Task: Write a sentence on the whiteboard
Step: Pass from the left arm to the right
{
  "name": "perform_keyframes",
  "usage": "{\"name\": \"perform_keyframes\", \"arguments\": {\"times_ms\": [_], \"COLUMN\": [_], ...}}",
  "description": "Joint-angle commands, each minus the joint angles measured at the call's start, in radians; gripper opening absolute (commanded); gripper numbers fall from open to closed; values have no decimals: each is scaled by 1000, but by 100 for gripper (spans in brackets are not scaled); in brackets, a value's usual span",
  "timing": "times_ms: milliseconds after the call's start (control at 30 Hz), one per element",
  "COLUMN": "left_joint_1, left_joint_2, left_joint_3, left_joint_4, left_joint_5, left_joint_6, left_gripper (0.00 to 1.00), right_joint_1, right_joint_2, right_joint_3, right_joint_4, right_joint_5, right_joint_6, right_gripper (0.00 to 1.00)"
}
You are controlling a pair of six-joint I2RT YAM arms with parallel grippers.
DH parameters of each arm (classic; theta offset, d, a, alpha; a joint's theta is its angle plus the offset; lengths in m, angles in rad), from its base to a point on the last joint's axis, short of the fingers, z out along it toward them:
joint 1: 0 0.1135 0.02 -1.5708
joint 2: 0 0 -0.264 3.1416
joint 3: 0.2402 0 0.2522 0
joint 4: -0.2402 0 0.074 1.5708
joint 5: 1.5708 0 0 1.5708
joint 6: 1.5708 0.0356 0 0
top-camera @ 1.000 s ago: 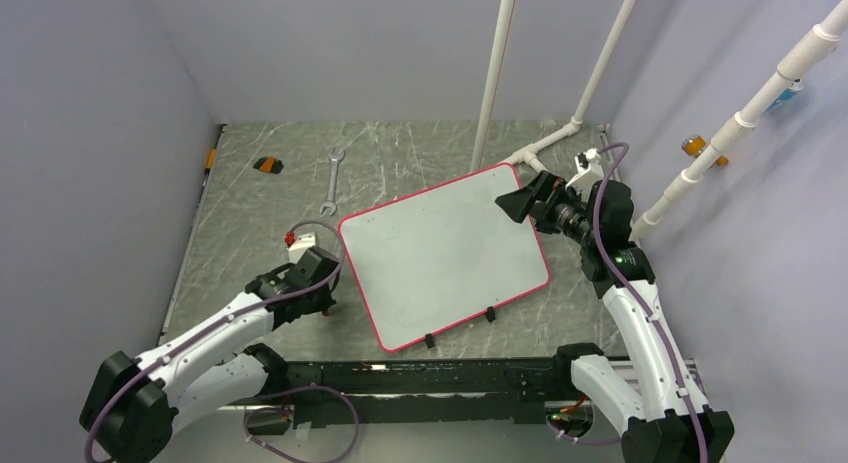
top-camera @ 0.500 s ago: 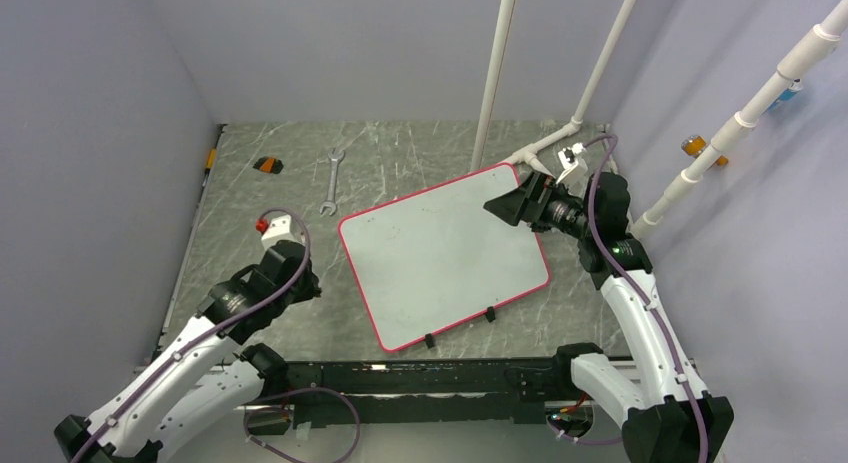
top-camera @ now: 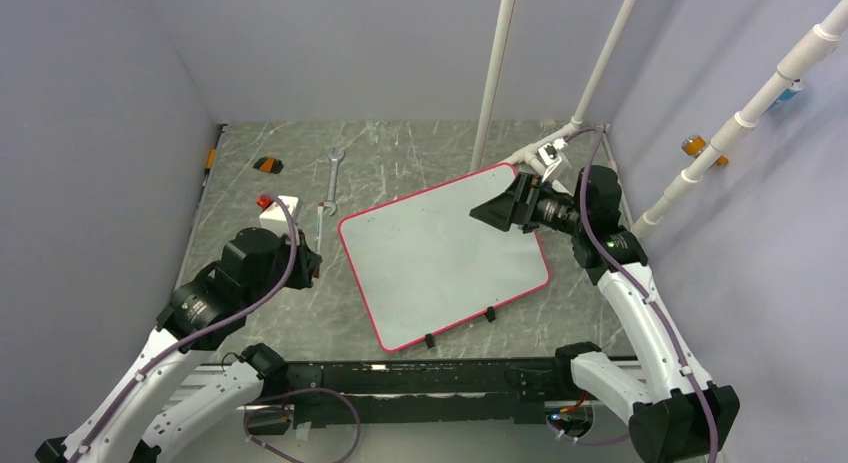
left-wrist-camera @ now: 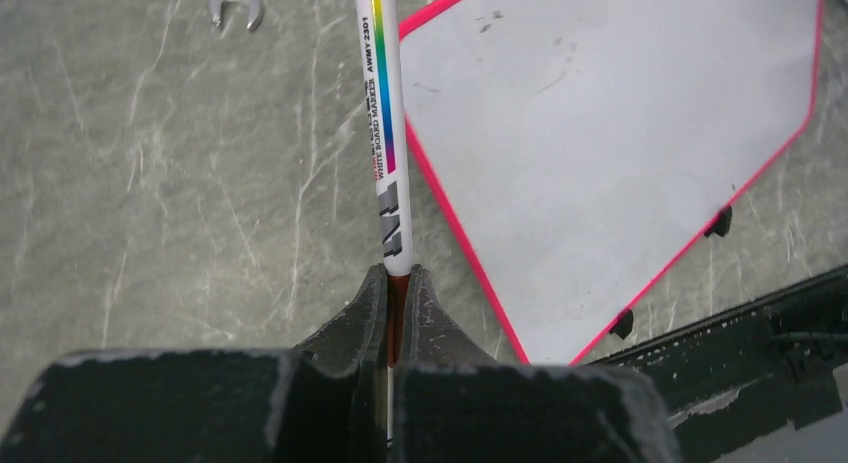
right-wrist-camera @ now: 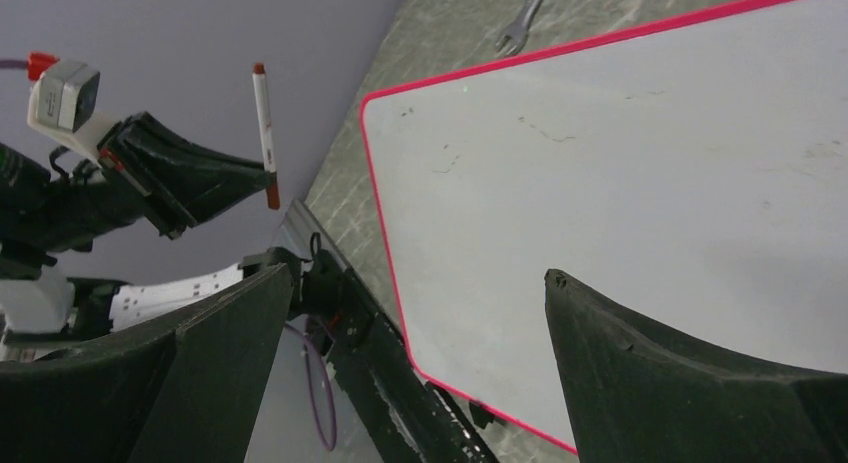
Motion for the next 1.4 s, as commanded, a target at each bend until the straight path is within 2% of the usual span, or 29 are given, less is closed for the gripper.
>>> {"name": "perform_keyframes", "arguments": {"times_ms": [0,233,600,1033,1267,1367], "left_joint_1": [-4,-4,-4,-5,-6,-6], "left_joint_2": [21,147,263,407,465,484], "left_joint_3": [84,204,270,371,422,431], "left_joint_4": [21,40,25,-42,-60,-54], "left_joint_5": [150,476,725,870,914,941], "left_joint_6": [174,344,510,652,685,692], "left_gripper": [0,0,0,0,0,0], "right_joint_1": [56,137,248,335,363,376], "right_joint_2": [11,79,174,223,245,270], "right_joint_3": [72,104,191,233,214,208], "right_joint_4": [39,57,-58,-98,-43,16], "right_joint_5": [-47,-133,-261,-283,-247,-232], "right_joint_6": [-30,-40,-138,-178,-123,-67], "right_gripper": [100,100,100,99,88,78]}}
